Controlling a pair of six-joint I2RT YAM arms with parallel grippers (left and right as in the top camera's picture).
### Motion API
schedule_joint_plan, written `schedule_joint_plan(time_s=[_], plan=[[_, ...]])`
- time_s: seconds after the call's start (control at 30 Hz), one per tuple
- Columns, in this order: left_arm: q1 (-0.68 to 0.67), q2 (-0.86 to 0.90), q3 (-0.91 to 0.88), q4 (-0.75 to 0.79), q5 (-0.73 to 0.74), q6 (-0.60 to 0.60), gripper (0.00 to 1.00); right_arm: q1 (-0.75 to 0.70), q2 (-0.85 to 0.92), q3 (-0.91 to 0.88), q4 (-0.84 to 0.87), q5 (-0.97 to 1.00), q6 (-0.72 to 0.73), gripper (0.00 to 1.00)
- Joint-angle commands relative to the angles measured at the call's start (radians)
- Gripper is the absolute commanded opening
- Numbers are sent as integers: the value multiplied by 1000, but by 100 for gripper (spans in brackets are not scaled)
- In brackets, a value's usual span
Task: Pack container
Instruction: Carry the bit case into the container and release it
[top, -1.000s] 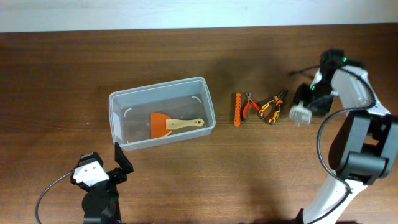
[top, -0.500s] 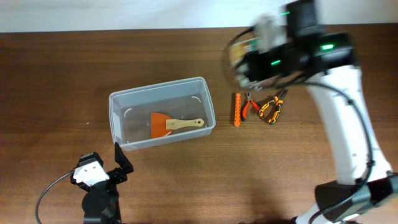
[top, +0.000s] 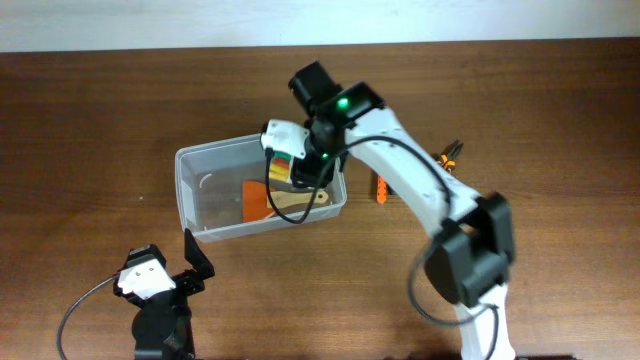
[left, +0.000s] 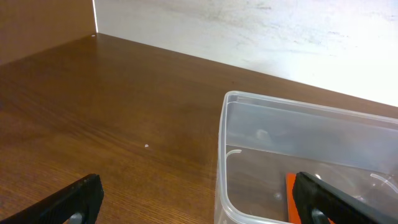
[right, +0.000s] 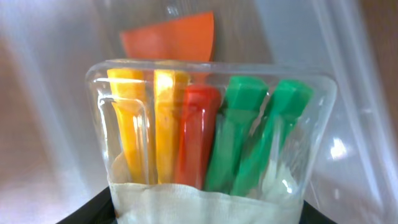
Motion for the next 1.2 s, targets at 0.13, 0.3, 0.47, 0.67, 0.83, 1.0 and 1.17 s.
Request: schedule_joint_plan(time_s=[0.13,0.3,0.47,0.67,0.83,1.0,1.17], plan=[[-4,-5,-4,-1,-3,9,99,-12,126,2,108,45,-141,38],[-4,-5,-4,-1,-4,9,99,-10,105,42,121,118,-13,93],[-4,-5,-4,-1,-4,9,99,-13,56,236,-49,136,150,98],[-4,-5,-4,-1,-4,9,99,-31,-7,546,-268,140,321,99],[-4,-5,-4,-1,-4,9,99,-143,-89,619,-311,144,510,99],[-4,-5,-4,-1,-4,9,99,-364,-110,612,-370,144,736,99],[-4,-5,-4,-1,-4,9,99,-567,-69,455,-418,143,896,99]])
